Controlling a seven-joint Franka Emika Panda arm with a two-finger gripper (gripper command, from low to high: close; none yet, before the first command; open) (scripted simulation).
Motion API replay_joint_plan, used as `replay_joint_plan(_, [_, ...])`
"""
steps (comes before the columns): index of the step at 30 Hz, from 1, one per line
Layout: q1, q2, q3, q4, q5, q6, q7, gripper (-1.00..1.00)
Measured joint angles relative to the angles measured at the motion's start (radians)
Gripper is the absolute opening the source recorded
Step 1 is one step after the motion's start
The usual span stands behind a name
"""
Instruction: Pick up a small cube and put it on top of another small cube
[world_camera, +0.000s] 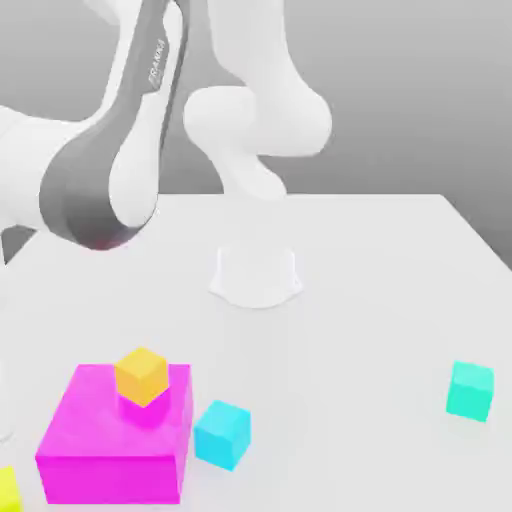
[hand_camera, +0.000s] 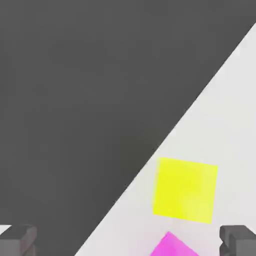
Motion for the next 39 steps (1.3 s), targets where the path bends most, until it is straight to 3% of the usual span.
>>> replay_joint_plan(5, [-0.040, 0.182, 0.017, 0.036, 0.049, 0.097, -0.003, 0.00])
replay_joint_plan(6, [-0.044, 0.209, 0.022, 0.042, 0.055, 0.116, -0.007, -1.00])
replay_joint_plan(12, [-0.046, 0.222, 0.024, 0.045, 0.060, 0.128, -0.010, -1.00])
replay_joint_plan(17, [-0.025, 0.100, 0.007, 0.020, 0.032, 0.032, -0.003, -1.00])
replay_joint_plan(24, [0.127, -0.023, 0.154, -0.086, 0.010, 0.033, -0.041, -1.00])
replay_joint_plan(34, [0.381, -0.250, 0.388, -0.349, -0.035, 0.078, 0.007, -1.00])
replay_joint_plan(39, [0.674, -0.325, 0.540, -0.473, -0.129, 0.110, 0.150, -1.00])
